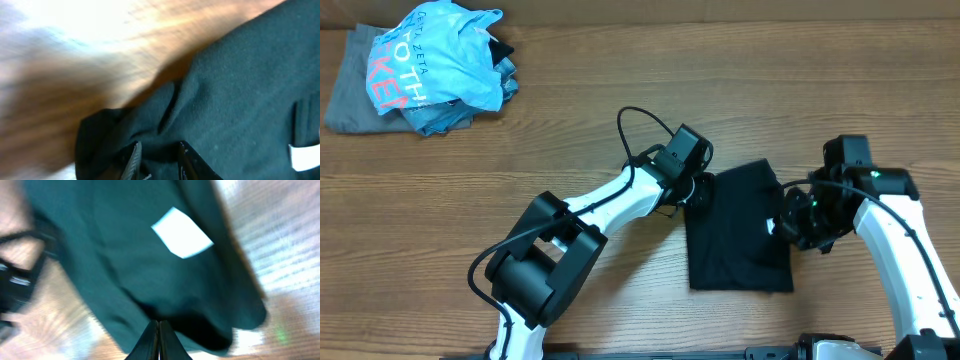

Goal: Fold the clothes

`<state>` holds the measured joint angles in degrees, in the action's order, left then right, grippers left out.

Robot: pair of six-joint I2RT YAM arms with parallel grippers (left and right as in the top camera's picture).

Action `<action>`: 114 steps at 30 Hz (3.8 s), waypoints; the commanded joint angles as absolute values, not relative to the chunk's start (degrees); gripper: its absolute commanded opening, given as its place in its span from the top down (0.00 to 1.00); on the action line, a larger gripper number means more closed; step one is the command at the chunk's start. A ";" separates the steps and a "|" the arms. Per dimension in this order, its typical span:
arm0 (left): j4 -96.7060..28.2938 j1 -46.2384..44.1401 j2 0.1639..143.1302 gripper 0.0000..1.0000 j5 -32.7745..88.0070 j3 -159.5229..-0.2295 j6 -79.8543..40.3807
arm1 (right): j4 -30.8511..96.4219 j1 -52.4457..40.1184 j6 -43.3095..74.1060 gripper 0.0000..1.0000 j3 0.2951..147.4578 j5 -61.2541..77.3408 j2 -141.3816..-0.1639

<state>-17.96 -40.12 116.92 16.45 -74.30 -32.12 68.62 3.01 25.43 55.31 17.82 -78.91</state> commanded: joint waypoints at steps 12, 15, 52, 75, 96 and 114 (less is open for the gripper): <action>-30.13 -26.39 118.04 0.61 0.36 -79.11 -32.97 | 59.51 0.05 25.28 0.96 42.89 19.59 -78.98; -35.68 -23.24 117.99 0.61 1.04 -82.48 -31.05 | 58.70 0.05 25.50 0.96 43.66 19.68 -78.98; -49.82 -22.26 117.97 0.56 0.80 -89.25 -21.34 | 23.51 -4.64 26.70 0.96 50.92 26.37 -102.98; -55.75 -26.06 117.97 0.96 10.57 -95.94 -18.63 | 50.41 -4.05 22.87 0.35 76.14 11.62 -94.67; -54.98 -32.27 122.43 0.94 11.86 -90.02 -21.87 | 52.01 -5.52 22.02 0.65 76.14 10.24 -106.54; -55.00 -32.27 123.42 0.92 11.86 -90.02 -21.87 | 46.76 -5.52 22.02 0.66 72.42 10.33 -106.54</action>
